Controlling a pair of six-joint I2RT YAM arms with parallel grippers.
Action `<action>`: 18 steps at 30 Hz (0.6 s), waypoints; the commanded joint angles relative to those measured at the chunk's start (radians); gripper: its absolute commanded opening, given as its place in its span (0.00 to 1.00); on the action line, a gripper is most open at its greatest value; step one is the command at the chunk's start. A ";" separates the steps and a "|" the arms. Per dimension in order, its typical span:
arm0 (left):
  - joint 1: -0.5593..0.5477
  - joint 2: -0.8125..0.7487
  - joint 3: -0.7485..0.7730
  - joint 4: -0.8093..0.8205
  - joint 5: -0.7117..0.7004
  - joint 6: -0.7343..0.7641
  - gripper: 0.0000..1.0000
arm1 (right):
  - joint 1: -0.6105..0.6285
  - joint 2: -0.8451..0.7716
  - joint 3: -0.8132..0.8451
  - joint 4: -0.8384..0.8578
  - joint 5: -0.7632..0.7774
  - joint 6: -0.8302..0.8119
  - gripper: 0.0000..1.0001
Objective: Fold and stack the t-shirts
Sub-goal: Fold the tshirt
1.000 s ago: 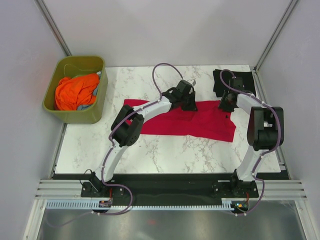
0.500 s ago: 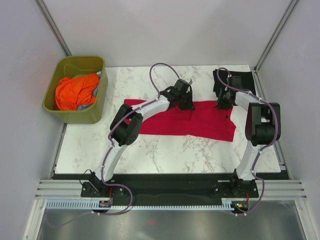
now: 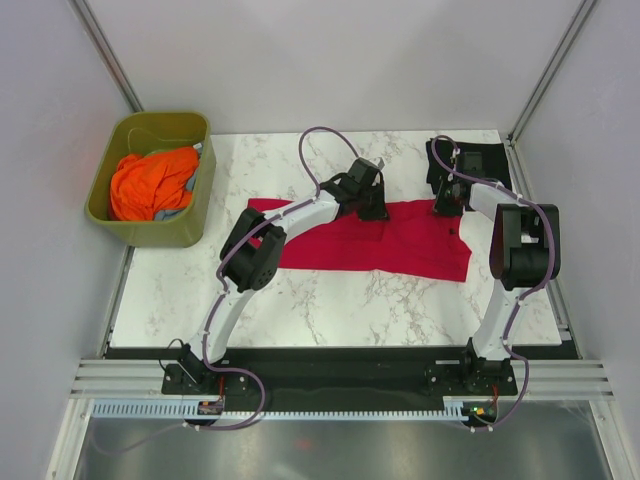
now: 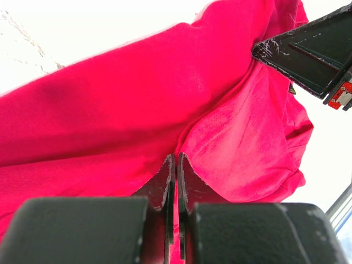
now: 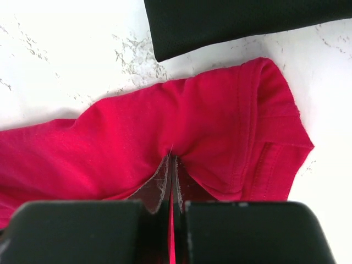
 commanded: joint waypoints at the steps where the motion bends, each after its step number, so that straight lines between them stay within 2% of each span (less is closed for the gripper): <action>1: 0.003 0.000 -0.006 0.008 0.004 -0.046 0.02 | 0.003 -0.021 0.038 0.014 0.016 -0.016 0.00; 18: 0.003 0.000 -0.020 -0.006 -0.008 -0.067 0.02 | 0.003 -0.134 -0.005 0.017 0.076 0.019 0.00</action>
